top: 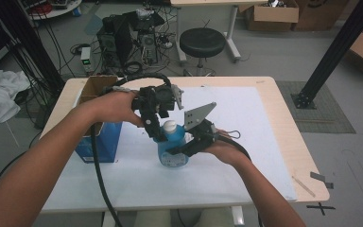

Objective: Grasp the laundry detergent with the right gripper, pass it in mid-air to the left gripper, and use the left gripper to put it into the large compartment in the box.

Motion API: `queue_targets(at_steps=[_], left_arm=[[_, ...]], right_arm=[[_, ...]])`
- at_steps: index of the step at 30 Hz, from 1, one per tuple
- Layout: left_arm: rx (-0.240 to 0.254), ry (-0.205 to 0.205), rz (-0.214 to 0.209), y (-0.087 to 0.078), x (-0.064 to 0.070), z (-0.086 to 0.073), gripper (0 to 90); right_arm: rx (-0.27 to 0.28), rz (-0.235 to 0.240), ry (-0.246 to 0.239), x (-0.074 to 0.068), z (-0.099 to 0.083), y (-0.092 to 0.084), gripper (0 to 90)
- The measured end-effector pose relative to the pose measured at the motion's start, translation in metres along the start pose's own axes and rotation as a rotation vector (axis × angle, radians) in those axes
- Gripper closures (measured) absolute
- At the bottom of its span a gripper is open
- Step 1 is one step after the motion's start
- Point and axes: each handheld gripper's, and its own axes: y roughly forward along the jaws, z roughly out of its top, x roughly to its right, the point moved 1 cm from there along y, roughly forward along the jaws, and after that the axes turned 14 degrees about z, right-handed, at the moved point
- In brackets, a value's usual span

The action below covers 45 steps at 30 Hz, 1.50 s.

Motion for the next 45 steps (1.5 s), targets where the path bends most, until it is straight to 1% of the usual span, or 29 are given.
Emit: queue_targets(at_steps=[1,5,13,14,20,25,26,29,30,31,33,34,35,38,42,45], left_arm=[[-0.001,-0.010,-0.005,0.001,0.000,-0.001,20.7],[0.005,-0.017,-0.006,0.003,0.000,0.000,20.7],[0.008,-0.018,-0.002,0.006,0.002,0.001,20.5],[0.003,-0.014,-0.002,0.006,0.002,0.001,20.5],[0.001,-0.017,0.001,0.011,0.002,0.002,20.5],[-0.006,-0.007,0.000,0.016,0.003,0.003,20.6],[-0.006,0.003,0.006,0.017,0.003,0.004,20.6],[-0.007,0.006,0.007,0.018,0.003,0.004,20.6],[-0.007,-0.004,0.006,0.019,0.003,0.004,20.6],[-0.008,0.006,0.008,0.020,0.003,0.004,20.7],[-0.012,0.004,0.005,0.021,0.003,0.004,20.7],[-0.010,0.013,0.007,0.022,0.003,0.004,20.7],[-0.012,0.004,0.004,0.022,0.004,0.004,20.9],[-0.012,0.010,0.007,0.023,0.003,0.004,21.0],[-0.013,0.002,0.003,0.023,0.003,0.004,21.8],[-0.012,0.005,0.003,0.024,0.003,0.004,21.9]], right_arm=[[0.000,-0.001,0.001,0.001,0.000,0.000,44.2],[0.001,-0.004,0.003,0.003,0.000,0.001,44.2],[0.005,-0.007,0.011,0.005,0.001,0.003,44.2],[0.005,-0.007,0.011,0.005,0.001,0.003,44.2],[0.008,-0.004,0.015,0.005,0.003,0.004,44.2],[0.011,-0.007,0.012,0.005,0.005,0.003,44.2],[0.011,-0.006,0.009,0.005,0.006,0.003,44.2],[0.010,-0.002,0.006,0.004,0.007,0.003,44.2],[0.010,-0.002,0.006,0.004,0.007,0.003,44.2],[0.010,0.000,0.007,0.004,0.008,0.003,44.2],[0.012,0.001,0.011,0.004,0.008,0.003,44.1],[0.012,0.001,0.011,0.004,0.008,0.003,44.1],[0.012,0.001,0.014,0.004,0.008,0.003,44.2],[0.010,0.001,0.016,0.004,0.008,0.002,44.1],[0.010,0.002,0.016,0.004,0.008,0.003,44.1],[0.012,0.002,0.017,0.004,0.008,0.002,44.1]])
